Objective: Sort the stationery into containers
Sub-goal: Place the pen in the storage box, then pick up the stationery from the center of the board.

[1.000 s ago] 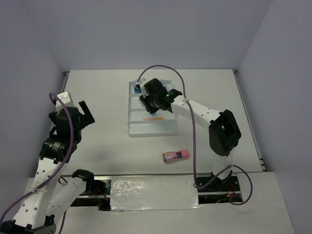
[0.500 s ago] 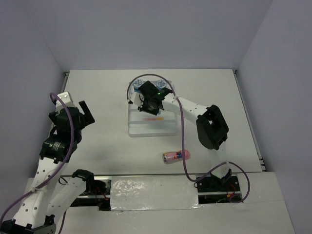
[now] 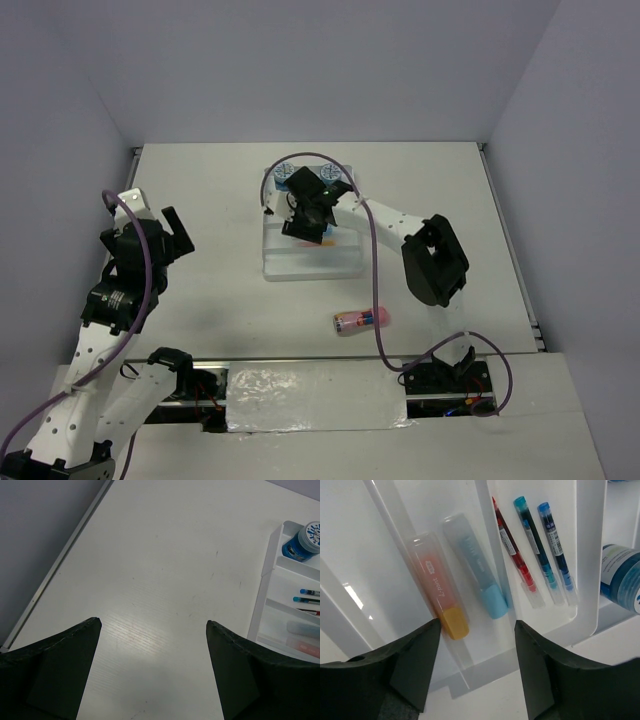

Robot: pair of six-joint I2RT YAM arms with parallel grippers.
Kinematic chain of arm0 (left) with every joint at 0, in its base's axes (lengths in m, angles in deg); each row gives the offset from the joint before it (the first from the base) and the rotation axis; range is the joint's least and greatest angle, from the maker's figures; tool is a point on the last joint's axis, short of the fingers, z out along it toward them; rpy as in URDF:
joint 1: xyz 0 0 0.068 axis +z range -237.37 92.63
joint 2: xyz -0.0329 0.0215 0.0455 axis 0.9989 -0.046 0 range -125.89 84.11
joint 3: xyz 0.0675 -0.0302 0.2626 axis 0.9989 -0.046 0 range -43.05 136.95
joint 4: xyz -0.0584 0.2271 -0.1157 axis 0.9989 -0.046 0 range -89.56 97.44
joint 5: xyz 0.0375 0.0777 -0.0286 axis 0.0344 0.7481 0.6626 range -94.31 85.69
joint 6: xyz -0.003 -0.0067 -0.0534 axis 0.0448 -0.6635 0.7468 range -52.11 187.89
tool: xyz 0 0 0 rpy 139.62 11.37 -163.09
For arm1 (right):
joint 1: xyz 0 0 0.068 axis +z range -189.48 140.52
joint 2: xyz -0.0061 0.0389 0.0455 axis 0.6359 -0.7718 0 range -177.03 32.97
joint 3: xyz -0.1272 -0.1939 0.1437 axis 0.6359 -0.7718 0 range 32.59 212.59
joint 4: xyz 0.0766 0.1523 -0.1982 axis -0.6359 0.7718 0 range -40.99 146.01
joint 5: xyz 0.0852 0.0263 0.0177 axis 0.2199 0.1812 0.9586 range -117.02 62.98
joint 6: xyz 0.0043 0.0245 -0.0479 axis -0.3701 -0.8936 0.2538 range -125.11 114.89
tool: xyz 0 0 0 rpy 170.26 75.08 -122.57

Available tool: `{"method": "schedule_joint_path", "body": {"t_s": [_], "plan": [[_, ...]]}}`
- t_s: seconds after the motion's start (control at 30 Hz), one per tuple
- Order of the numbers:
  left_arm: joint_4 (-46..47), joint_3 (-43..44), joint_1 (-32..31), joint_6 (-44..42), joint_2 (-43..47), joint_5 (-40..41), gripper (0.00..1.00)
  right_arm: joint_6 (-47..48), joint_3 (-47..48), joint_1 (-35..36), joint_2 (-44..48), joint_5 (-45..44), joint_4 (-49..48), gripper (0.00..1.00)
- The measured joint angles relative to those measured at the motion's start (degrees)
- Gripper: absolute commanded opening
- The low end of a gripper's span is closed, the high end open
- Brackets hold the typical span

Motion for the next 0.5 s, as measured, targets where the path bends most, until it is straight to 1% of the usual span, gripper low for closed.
{"method": "schedule_joint_path", "body": {"t_s": [0.07,0.13,0.17,0.27,0.33,0.43,0.5], "plan": [[0.0,0.0,0.0,-0.02,-0.13,0.0,0.99,-1.09,-0.24,-0.26,0.48,0.92,-0.07,0.65],[0.0,0.0,0.0,-0.07,-0.2,-0.11,0.99,-3.61,-2.23,-0.63,3.02,1.84,-1.09,0.69],[0.02,0.0,0.0,-0.13,-0.2,-0.33,0.99,-5.7,-4.74,-0.85,5.7,2.25,-2.38,0.71],[0.5,-0.24,-0.04,-0.76,0.09,-2.71,0.99,-12.66,-13.31,-1.25,17.9,2.82,-4.66,0.85],[2.6,-1.46,-0.5,-2.29,0.55,-7.52,0.99,-19.21,-18.25,-1.36,27.61,0.72,-5.84,1.0],[3.91,-2.03,-2.45,-4.42,-1.01,-17.66,0.99,-29.79,-24.5,-1.44,41.38,-5.95,-8.31,1.0],[3.8,-0.7,-5.29,-5.42,-5.03,-23.8,0.99,-36.76,-28.33,-1.95,49.31,-10.71,-8.13,1.0]]}}
